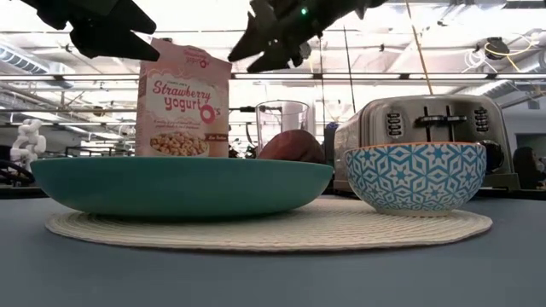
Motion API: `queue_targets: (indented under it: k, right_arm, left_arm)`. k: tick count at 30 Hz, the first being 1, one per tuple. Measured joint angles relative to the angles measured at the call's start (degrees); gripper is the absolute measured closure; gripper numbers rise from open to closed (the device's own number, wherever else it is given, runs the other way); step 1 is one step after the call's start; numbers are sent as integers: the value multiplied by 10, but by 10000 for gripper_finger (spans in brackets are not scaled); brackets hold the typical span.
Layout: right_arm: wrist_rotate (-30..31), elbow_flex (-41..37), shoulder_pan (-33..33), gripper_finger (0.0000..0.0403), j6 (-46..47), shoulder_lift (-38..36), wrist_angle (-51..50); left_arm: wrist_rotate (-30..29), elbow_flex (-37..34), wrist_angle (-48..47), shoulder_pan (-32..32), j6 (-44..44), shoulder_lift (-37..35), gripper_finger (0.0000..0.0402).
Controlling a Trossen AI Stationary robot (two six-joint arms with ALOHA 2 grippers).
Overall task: Arrange a breakfast setting
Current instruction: Put the spoon beside the orange bowl
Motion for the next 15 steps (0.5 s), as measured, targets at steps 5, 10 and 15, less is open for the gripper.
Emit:
queue_targets:
  k: [5, 10, 15]
  right_arm:
    - [0, 1, -43, 35, -15, 0, -25]
    - [0, 1, -83, 35, -15, 1, -63]
    - [-3, 1, -113, 35, -15, 13, -74]
  left_arm:
    - [0, 0, 0, 0, -1, 0, 80]
    - [0, 0, 0, 0, -1, 0, 80]
    - [0, 0, 0, 0, -3, 0, 80]
